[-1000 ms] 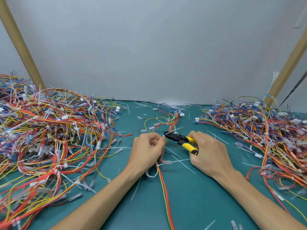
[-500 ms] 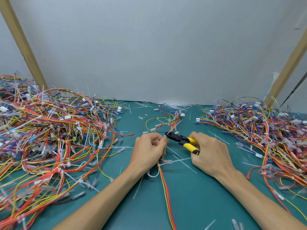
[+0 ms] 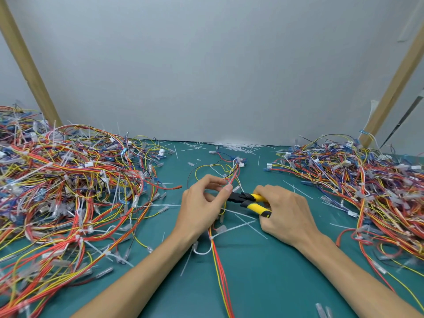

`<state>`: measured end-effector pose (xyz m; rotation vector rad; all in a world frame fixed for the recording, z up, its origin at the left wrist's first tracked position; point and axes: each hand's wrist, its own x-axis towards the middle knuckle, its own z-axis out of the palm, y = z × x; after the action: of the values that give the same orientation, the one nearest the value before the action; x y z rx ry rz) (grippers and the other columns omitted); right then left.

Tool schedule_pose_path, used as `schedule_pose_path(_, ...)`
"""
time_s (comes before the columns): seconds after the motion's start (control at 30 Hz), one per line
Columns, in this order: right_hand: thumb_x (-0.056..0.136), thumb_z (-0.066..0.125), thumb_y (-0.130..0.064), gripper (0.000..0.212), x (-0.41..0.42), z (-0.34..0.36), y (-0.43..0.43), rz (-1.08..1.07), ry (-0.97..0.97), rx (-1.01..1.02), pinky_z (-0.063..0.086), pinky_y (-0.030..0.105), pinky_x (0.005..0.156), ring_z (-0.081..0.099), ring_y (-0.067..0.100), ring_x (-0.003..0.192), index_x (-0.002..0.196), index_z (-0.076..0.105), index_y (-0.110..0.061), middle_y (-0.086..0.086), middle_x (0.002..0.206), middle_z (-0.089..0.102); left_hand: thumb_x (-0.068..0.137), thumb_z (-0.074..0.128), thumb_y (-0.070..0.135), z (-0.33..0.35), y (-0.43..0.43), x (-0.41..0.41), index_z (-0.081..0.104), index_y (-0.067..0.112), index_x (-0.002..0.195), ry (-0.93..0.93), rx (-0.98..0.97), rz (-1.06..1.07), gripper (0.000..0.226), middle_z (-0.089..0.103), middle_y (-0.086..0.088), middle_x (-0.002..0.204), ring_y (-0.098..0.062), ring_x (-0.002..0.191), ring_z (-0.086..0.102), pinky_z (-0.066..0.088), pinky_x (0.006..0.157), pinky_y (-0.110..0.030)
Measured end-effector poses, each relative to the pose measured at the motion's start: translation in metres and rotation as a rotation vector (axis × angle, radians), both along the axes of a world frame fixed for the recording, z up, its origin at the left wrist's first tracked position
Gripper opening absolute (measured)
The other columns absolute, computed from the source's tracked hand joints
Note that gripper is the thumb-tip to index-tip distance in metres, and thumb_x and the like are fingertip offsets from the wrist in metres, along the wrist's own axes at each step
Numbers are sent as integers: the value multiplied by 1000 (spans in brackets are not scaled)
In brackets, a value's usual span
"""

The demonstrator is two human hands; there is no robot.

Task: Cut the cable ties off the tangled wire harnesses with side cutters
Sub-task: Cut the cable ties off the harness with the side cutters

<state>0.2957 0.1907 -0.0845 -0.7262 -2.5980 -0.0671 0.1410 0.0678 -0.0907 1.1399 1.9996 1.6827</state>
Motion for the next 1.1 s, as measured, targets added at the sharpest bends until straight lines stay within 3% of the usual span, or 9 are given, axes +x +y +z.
schedule_pose_path(0.17, 61, 66, -19, 26, 0, 2, -1, 32, 26, 41, 38, 30, 49, 49, 19, 65, 85, 57, -27, -6, 66, 50, 85, 73, 36, 2, 1, -8, 73, 24, 85, -111, -6, -53, 12, 74, 9, 81, -9, 69, 67, 49, 59, -13)
schedule_pose_path(0.27, 55, 63, -16, 31, 0, 4, -3, 76, 63, 75, 38, 30, 48, 48, 19, 63, 85, 58, -24, -7, 66, 49, 84, 74, 31, 9, -1, -17, 70, 16, 90, -354, -28, -162, 16, 68, 0, 74, -12, 54, 57, 47, 52, -19)
schedule_pose_path(0.37, 51, 59, -13, 37, 0, 5, -4, 109, 88, 103, 39, 29, 49, 48, 21, 63, 86, 59, -22, -7, 67, 51, 86, 71, 29, 15, -4, -22, 65, 15, 94, -448, -73, -269, 17, 69, 2, 73, -15, 51, 56, 48, 51, -20)
schedule_pose_path(0.5, 51, 56, -12, 38, -1, 6, -5, 136, 115, 132, 41, 31, 50, 48, 23, 64, 87, 60, -20, -7, 69, 51, 91, 66, 27, 20, -5, -24, 49, 13, 94, -633, -161, -318, 21, 62, -11, 92, -25, 64, 71, 52, 50, -22)
schedule_pose_path(0.6, 51, 54, -10, 38, -2, 6, -7, 154, 139, 151, 41, 32, 51, 48, 23, 65, 88, 61, -18, -6, 71, 51, 94, 60, 30, 26, -8, -28, 54, 3, 111, -811, -252, -437, 33, 63, -19, 103, -35, 81, 74, 59, 62, -28)
schedule_pose_path(0.7, 50, 56, -8, 39, -2, 7, -7, 174, 154, 148, 43, 34, 52, 48, 24, 66, 89, 61, -16, -5, 73, 53, 80, 64, 38, 27, -11, -31, 70, 2, 103, -976, -323, -576, 43, 71, -20, 85, -38, 85, 73, 61, 68, -30)
schedule_pose_path(0.77, 50, 57, -8, 41, -2, 6, -7, 189, 147, 142, 44, 34, 53, 48, 24, 66, 90, 61, -16, -5, 74, 53, 78, 63, 39, 26, -11, -32, 67, 3, 105, -1042, -325, -607, 45, 71, -19, 84, -33, 82, 73, 61, 64, -28)
schedule_pose_path(0.93, 51, 58, -11, 42, -3, 6, -6, 191, 133, 92, 44, 34, 55, 49, 23, 68, 92, 62, -18, -6, 75, 54, 86, 61, 26, 21, -9, -33, 66, 5, 93, -1046, -253, -610, 23, 65, -16, 75, -19, 61, 68, 56, 55, -23)
schedule_pose_path(1.1, 53, 49, -15, 44, -2, 4, -5, 174, 84, 67, 45, 32, 54, 51, 22, 67, 94, 62, -22, -9, 74, 55, 99, 49, 23, 7, -2, -33, 54, 6, 93, -719, -125, -546, 18, 49, 1, 68, -6, 46, 45, 40, 47, -15)
